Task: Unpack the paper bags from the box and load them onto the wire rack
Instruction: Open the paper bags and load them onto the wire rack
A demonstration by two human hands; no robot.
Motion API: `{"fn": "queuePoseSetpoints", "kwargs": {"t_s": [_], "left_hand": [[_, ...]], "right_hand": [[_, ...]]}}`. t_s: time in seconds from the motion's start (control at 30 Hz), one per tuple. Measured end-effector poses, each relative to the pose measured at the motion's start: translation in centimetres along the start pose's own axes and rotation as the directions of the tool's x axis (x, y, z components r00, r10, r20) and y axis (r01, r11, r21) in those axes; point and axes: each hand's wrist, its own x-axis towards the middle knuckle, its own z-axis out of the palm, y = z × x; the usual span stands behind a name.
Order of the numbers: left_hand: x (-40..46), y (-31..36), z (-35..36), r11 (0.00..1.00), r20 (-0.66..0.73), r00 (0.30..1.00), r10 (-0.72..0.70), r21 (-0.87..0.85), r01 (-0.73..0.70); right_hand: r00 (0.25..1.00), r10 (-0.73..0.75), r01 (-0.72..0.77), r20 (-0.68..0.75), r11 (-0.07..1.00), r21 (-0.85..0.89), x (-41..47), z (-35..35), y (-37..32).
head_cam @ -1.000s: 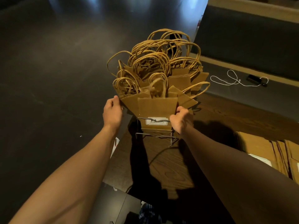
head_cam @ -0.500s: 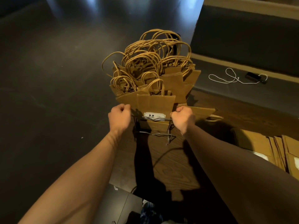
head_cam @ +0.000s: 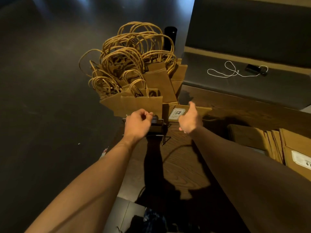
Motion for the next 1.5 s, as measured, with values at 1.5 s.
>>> {"fn": "queuePoseSetpoints", "kwargs": {"t_s": [1.5], "left_hand": [[0.6, 4.9, 2.3, 0.926, 0.025, 0.993, 0.112, -0.364, -0.095]], "right_hand": [[0.986, 0.033, -0.152, 0.164, 0.591, 0.792, 1.4, -5.7, -2.3]]}}
